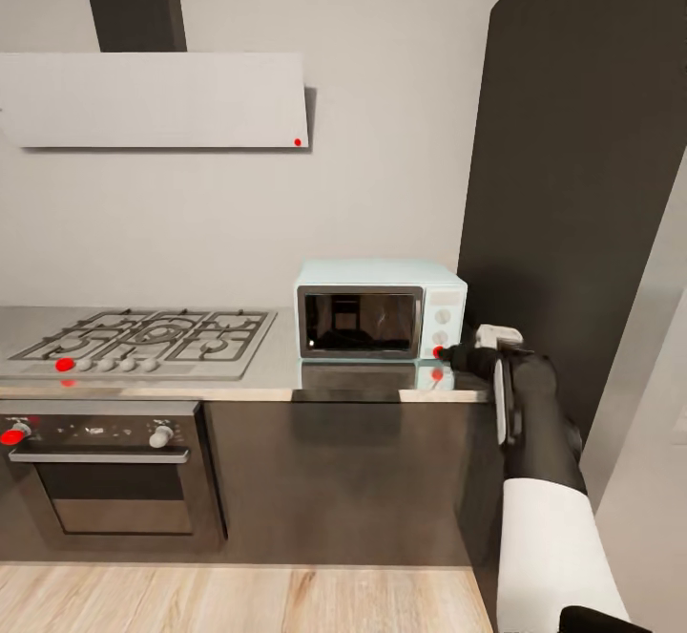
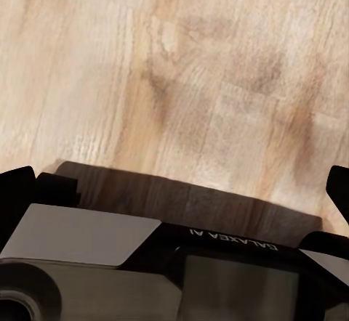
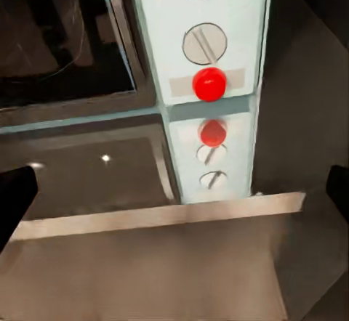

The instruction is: In the kitchen, take the popcorn bag from the countertop, put it into the microwave, and heat it until the popcorn is cooked so the cooked popcorn ends up inside the bag.

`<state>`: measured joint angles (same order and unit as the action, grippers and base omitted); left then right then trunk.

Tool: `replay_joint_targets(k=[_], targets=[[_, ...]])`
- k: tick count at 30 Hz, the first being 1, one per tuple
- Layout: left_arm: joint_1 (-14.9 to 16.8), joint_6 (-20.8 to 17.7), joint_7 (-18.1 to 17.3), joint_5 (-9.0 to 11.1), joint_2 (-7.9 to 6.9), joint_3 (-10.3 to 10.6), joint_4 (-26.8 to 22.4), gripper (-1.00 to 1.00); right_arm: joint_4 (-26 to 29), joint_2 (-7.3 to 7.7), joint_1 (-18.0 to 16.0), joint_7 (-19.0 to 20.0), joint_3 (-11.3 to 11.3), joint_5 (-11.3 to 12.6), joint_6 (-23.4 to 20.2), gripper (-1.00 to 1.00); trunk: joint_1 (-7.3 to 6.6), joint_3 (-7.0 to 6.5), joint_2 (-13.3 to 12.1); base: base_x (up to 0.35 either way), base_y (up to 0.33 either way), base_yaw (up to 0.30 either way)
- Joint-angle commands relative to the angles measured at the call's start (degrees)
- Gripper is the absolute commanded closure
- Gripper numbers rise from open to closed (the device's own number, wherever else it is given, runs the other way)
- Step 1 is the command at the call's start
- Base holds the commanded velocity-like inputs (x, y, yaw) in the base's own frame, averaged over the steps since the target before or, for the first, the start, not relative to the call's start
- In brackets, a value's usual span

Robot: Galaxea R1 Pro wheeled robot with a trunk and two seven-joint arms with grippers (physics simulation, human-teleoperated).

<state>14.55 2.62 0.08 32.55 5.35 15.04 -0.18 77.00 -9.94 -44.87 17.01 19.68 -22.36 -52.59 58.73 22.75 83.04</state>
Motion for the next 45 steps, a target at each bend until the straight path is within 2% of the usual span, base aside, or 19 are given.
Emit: replay_joint_targets(k=[1, 3, 6, 7, 8, 9, 12, 26, 28, 32, 34, 43, 45], targets=[[0.04, 0.2, 0.01, 0.5, 0.01, 0.48, 0.07, -1.0, -0.12, -0.06, -0.09, 0.51, 0.17, 0.39, 2.46, -1.0, 0.0, 0.07, 0.04, 0.0, 0.0, 0.0], [0.04, 0.2, 0.01, 0.5, 0.01, 0.51, 0.06, -1.0, -2.04, -0.06, 0.5, -0.5, 0.25, 1.69, 11.68, -1.0, 0.0, 0.07, 0.04, 0.0, 0.0, 0.0], [0.04, 0.2, -0.01, 0.49, 0.01, 0.49, 0.07, -1.0, -7.34, -0.06, 0.75, -2.01, 0.3, 1.98, 16.71, -1.0, 0.0, 0.07, 0.04, 0.0, 0.0, 0.0], [0.04, 0.2, 0.0, 0.49, 0.01, 0.47, 0.07, -1.0, -10.63, -0.06, 0.79, -2.39, 0.34, 1.94, 19.21, -1.0, 0.0, 0.07, 0.04, 0.0, 0.0, 0.0], [0.04, 0.2, -0.04, 0.49, 0.01, 0.48, 0.06, -1.0, -15.99, -0.06, 0.82, -3.9, 0.47, 1.71, 24.42, -1.0, 0.0, 0.07, 0.04, 0.0, 0.0, 0.0], [0.04, 0.2, -0.06, 0.49, 0.01, 0.5, 0.03, -1.0, -18.14, -0.06, 0.82, -6.11, 0.5, 1.57, 27.52, -1.0, 0.0, 0.07, 0.04, 0.0, 0.0, 0.0], [0.04, 0.2, -0.08, 0.49, 0.01, 0.5, 0.04, -1.0, -20.67, -0.06, 0.84, -11.68, 0.53, 1.62, 31.01, -1.0, 0.0, 0.07, 0.04, 0.0, 0.0, 0.0], [0.04, 0.2, -0.08, 0.48, 0.01, 0.47, 0.02, -1.0, -21.14, -0.06, 0.83, -12.31, 0.68, 1.83, 31.41, -1.0, 0.0, 0.07, 0.04, 0.0, 0.0, 0.0], [0.04, 0.21, -0.16, 0.39, 0.01, 0.5, 0.0, -1.0, -21.43, -0.06, 0.83, -11.76, 0.67, 1.92, 31.12, -1.0, 0.0, 0.07, 0.04, 0.0, 0.0, 0.0], [0.04, -0.16, -0.19, 0.38, -0.03, 0.5, 0.0, -1.0, -24.44, -0.06, 0.83, -7.46, 0.46, 1.54, 30.89, -1.0, 0.0, 0.07, 0.04, 0.075, 0.0, 0.0], [0.04, -0.26, -0.17, 0.4, -0.06, 0.49, 0.0, -1.0, -24.8, -0.06, 0.83, -6.73, 0.38, 1.49, 30.9, -1.0, 0.0, 0.07, 0.04, 0.256, 0.0, 0.0], [0.04, -0.22, -0.17, 0.41, -0.16, 0.43, 0.0, -1.0, -25.05, -0.06, 0.83, -6.37, 0.55, 1.85, 30.8, -1.0, 0.0, 0.07, 0.04, 0.269, -0.062, 0.0], [0.04, -0.11, -0.17, 0.41, -0.16, 0.45, 0.0, -1.0, -25.06, 0.77, 0.83, -6.37, 0.54, 1.77, 30.82, -1.0, 0.0, 0.07, 0.04, 0.123, -0.068, 0.0]])
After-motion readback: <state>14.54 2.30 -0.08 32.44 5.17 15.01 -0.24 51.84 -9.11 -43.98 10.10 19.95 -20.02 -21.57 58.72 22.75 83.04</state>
